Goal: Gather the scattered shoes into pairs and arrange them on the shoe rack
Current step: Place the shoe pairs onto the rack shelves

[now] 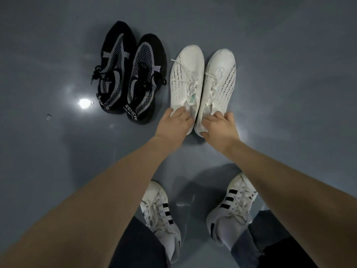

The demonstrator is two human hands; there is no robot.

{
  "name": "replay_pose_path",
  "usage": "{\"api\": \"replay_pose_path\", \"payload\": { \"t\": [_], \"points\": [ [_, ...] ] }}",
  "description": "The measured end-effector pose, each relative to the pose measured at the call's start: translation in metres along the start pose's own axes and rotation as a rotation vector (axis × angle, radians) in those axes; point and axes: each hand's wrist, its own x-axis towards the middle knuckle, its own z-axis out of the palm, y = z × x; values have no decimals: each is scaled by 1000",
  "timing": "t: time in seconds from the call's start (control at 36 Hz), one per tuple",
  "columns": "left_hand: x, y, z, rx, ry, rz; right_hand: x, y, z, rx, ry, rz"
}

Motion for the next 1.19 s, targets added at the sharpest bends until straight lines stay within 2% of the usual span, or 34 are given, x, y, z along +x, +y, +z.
{"api": "replay_pose_path", "payload": {
  "t": [0.08,0.19,0.42,0.67,0.72,0.78,0.94,0.97,1.03,1.08,1.19],
  "points": [
    [0,-2,-6,-31,-4,17,-7,0,-4,7,-33,38],
    [-9,1,-27,-136,107,-7,-17,1,-22,26,-51,79],
    [-31,1,-119,-180,172,-72,-41,5,-102,-44,7,173],
    [-78,32,-235,-65,152,-148,-92,1,-210,-253,104,230],
    [-88,44,-263,-47,162,-137,-105,2,-239,-258,173,235],
    [-97,53,-294,-56,170,-142,-117,2,-274,-217,169,231],
    [-120,71,-393,-50,255,-151,-146,20,-372,-204,257,231],
    [-124,72,-409,-23,257,-149,-150,24,-387,-195,267,223],
    [-128,74,-436,80,361,-110,-161,32,-419,-196,303,233],
    [-136,78,-465,198,378,-106,-176,38,-449,-207,322,243],
    [-139,86,-511,249,433,-86,-191,52,-494,-247,434,210]
  ]
}}
